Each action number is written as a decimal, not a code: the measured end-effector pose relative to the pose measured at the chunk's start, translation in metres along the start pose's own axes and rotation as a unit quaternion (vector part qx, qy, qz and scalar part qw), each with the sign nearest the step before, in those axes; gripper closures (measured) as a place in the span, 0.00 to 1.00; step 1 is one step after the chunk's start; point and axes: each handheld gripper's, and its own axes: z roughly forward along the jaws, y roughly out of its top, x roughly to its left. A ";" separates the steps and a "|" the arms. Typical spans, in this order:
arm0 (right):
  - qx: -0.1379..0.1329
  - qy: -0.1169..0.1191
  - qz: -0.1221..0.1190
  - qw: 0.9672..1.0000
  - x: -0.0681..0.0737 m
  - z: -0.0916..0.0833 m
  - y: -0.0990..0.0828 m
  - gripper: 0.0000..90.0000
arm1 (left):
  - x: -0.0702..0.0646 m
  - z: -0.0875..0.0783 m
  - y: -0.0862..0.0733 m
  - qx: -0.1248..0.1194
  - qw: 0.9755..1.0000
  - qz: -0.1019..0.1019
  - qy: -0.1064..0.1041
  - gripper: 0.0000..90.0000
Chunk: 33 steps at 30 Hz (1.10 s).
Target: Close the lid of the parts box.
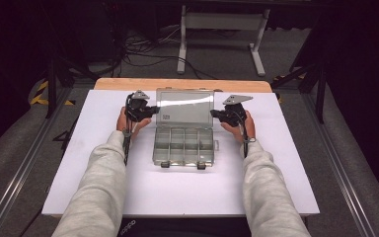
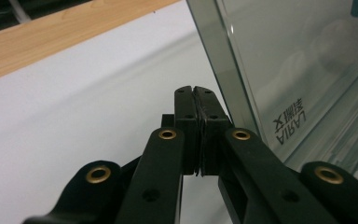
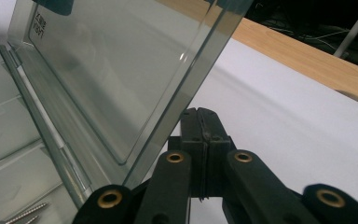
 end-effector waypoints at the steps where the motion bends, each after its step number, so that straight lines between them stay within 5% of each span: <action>1: 0.000 -0.001 -0.001 1.000 0.000 -0.001 0.000 1.00 | 0.000 -0.002 0.001 0.000 1.000 0.000 0.002 0.99; 5: -0.007 0.002 -0.002 1.000 0.002 -0.004 0.003 1.00 | -0.001 -0.005 0.002 -0.003 1.000 0.000 -0.002 0.98; 10: -0.014 0.001 0.000 1.000 0.005 -0.010 0.007 1.00 | -0.006 -0.010 0.006 0.013 1.000 0.025 0.003 0.97; 18: -0.023 0.005 -0.006 1.000 0.008 -0.020 0.011 1.00 | -0.012 -0.019 0.012 0.005 0.999 0.051 0.001 0.98; 33: -0.025 0.010 -0.033 0.999 0.020 -0.033 0.017 1.00 | -0.021 -0.039 0.016 -0.019 0.998 0.064 -0.017 0.96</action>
